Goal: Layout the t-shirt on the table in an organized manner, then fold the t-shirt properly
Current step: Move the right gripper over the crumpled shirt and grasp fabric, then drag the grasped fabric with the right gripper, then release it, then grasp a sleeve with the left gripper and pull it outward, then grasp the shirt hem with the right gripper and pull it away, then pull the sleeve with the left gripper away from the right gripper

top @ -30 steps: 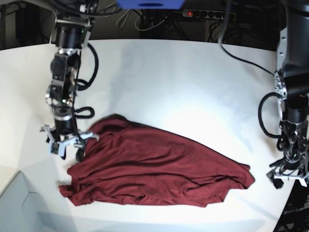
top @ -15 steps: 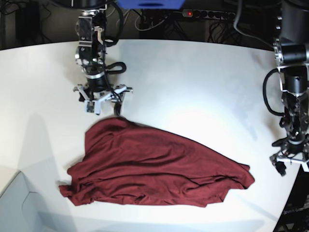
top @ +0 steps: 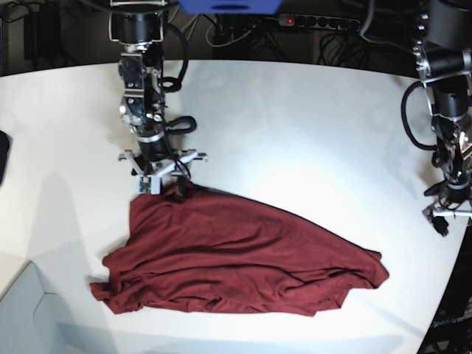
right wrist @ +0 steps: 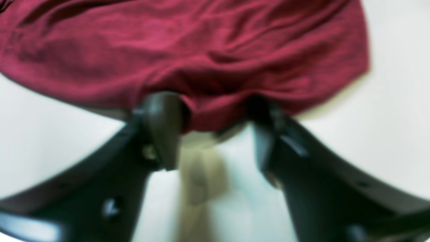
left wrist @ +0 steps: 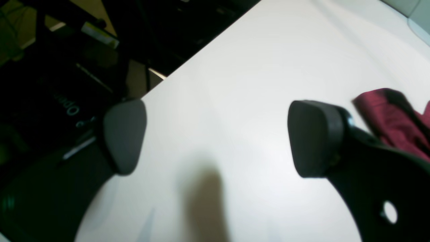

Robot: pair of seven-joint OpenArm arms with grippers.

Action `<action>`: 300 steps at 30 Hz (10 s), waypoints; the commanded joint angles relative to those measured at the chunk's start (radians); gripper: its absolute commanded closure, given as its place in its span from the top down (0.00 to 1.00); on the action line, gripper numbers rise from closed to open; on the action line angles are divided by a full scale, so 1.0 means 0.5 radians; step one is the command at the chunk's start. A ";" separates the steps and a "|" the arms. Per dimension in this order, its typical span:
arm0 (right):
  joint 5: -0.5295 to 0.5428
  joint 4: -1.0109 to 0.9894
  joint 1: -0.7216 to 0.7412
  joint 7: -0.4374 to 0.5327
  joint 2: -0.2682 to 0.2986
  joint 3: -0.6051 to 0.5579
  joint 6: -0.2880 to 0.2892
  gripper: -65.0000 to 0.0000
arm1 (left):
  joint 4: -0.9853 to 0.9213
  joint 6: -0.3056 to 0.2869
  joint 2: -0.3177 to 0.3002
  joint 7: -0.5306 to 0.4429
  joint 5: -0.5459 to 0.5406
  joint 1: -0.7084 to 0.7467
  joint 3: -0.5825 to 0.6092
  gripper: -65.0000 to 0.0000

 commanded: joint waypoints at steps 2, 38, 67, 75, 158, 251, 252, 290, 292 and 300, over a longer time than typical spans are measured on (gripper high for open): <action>0.008 0.138 0.001 0.005 0.005 -0.004 0.006 0.16 | 0.036 -0.007 -0.051 -0.061 0.000 -0.020 -0.007 1.00; 0.011 0.970 -0.094 -0.201 0.091 -0.529 0.015 0.27 | 1.033 -0.010 0.093 0.547 0.019 0.410 -0.308 1.00; 0.008 -0.328 0.640 -0.179 0.018 -0.836 0.012 0.48 | 0.957 -0.010 0.109 0.544 0.004 0.747 -0.590 1.00; 0.008 -0.334 0.643 -0.179 0.030 -0.962 0.012 0.13 | 0.957 -0.010 0.136 0.544 0.004 0.750 -0.590 1.00; 0.017 1.035 -0.428 -0.201 0.168 0.063 0.003 0.52 | -0.013 0.607 1.121 0.823 0.019 -0.063 0.809 0.00; 0.017 0.838 -0.677 -0.290 0.064 -0.059 0.169 0.52 | 0.935 0.588 0.333 0.762 -0.211 0.615 -0.845 0.48; 0.017 0.774 -0.671 -0.284 0.064 -0.066 0.169 0.52 | 0.941 0.588 0.320 0.762 -0.211 0.618 -0.864 0.48; 0.017 0.599 -0.505 -0.281 0.177 0.419 0.172 0.52 | 1.475 0.582 0.290 1.044 -0.205 1.140 -0.437 0.49; 0.017 0.599 -0.502 -0.281 0.177 0.419 0.172 0.52 | 1.475 0.582 0.290 1.044 -0.199 1.137 -0.412 0.49; 0.017 0.599 -0.496 -0.281 0.177 0.419 0.172 0.52 | 1.405 0.582 0.348 1.044 -0.190 1.131 -0.412 0.42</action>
